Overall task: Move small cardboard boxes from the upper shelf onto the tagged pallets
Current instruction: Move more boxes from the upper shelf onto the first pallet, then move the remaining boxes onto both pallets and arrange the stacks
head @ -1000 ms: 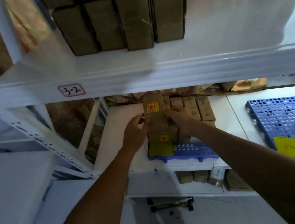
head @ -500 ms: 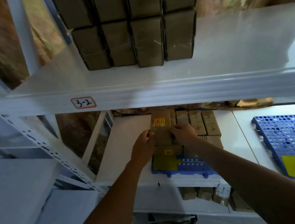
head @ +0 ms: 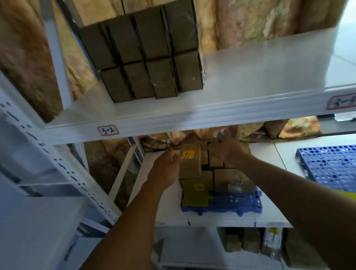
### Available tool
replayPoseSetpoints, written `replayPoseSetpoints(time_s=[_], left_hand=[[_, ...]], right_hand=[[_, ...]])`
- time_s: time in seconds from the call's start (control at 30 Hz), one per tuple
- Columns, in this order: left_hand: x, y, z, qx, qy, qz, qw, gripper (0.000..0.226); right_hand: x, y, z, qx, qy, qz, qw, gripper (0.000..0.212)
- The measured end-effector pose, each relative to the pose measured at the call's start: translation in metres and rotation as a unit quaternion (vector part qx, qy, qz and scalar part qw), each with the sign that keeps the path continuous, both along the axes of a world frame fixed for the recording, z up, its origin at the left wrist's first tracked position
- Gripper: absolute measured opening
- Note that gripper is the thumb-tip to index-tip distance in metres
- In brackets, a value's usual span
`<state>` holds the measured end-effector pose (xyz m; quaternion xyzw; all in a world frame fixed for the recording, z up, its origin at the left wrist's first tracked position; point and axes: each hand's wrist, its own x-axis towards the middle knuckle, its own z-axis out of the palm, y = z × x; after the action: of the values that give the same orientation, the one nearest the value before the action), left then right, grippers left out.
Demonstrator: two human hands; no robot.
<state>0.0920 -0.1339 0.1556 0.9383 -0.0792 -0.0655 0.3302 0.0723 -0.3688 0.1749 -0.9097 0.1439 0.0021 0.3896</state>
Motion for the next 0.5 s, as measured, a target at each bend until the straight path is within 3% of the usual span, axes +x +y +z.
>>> replayPoseSetpoints(time_s=[0.1,0.27,0.37,0.5], left_hand=[[-0.023,-0.014,0.046,-0.028,-0.036,-0.034,0.998,0.046],[-0.077,-0.036,0.102,0.01,-0.043,-0.083,0.996,0.055],[-0.121,-0.047,0.122,0.016,-0.072,-0.122,0.99,0.054],[-0.173,-0.08,0.151,0.045,-0.076,-0.177,0.98,0.053]], right_hand=[[-0.027,-0.007,0.038,-0.053,0.008,0.028,0.998,0.04],[-0.103,-0.005,0.091,-0.139,-0.032,0.005,0.99,0.053],[-0.16,-0.002,0.112,-0.213,-0.047,0.034,0.975,0.048],[-0.227,-0.005,0.137,-0.244,-0.083,0.019,0.966,0.038]])
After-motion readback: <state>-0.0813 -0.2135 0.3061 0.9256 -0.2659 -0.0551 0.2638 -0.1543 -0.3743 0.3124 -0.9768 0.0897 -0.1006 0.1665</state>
